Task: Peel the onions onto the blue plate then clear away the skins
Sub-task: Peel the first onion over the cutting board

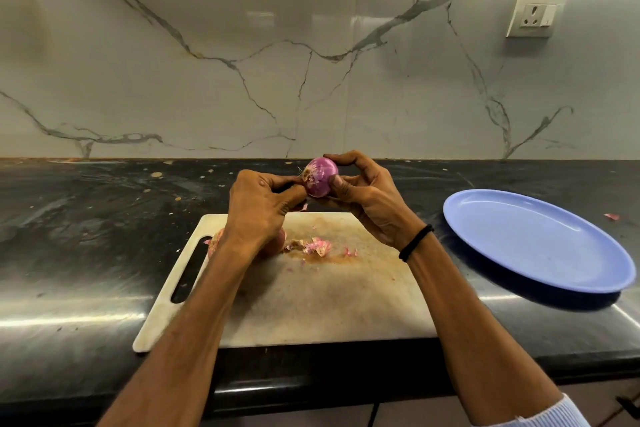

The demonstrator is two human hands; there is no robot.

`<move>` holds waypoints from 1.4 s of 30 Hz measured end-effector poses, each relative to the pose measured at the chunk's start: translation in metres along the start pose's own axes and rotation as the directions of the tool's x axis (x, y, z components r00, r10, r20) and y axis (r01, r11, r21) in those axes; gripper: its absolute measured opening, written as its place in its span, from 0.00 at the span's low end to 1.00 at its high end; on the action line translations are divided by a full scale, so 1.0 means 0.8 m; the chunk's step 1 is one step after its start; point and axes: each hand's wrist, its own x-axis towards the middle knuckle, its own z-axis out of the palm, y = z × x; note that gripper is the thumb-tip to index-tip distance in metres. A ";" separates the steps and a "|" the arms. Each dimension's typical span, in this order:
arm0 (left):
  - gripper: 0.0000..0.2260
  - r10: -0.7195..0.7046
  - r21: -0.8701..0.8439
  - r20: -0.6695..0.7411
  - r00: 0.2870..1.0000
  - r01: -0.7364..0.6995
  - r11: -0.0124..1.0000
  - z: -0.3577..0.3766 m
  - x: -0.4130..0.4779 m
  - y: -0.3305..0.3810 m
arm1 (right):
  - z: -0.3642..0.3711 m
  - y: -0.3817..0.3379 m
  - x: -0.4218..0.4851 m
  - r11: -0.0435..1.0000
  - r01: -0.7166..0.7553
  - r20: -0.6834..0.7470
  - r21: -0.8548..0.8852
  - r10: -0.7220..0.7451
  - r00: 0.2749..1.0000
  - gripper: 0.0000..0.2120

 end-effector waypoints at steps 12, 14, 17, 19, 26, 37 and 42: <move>0.15 0.061 -0.146 -0.057 0.997 -0.069 0.987 -0.001 0.004 -0.001 | 0.002 -0.001 0.002 0.997 -0.007 -0.055 0.075 0.011 0.998 0.21; 0.16 0.115 -0.147 -0.068 0.991 -0.124 0.981 -0.001 0.003 0.001 | 0.001 0.001 0.003 0.998 -0.018 -0.062 0.068 0.022 0.998 0.21; 0.16 0.178 -0.146 -0.059 0.982 -0.185 0.972 0.000 0.002 0.005 | 0.000 0.001 0.003 0.998 -0.031 -0.067 0.055 0.034 0.997 0.20; 0.16 0.237 -0.107 -0.056 0.970 -0.242 0.964 0.001 0.001 0.006 | -0.001 0.001 0.003 0.998 -0.034 -0.061 0.047 0.037 0.997 0.17; 0.11 0.485 0.185 -0.052 0.873 -0.469 0.864 0.000 0.003 -0.002 | -0.003 0.001 0.001 0.998 -0.056 -0.065 -0.024 0.054 0.996 0.15; 0.12 0.430 0.262 -0.132 0.893 -0.387 0.884 0.004 0.004 -0.004 | 0.004 0.002 0.001 0.995 -0.091 -0.037 0.031 0.092 0.995 0.17; 0.13 0.332 0.296 -0.149 0.931 -0.279 0.914 0.006 0.006 -0.009 | 0.007 0.000 0.001 0.993 -0.096 -0.046 0.066 0.100 0.994 0.17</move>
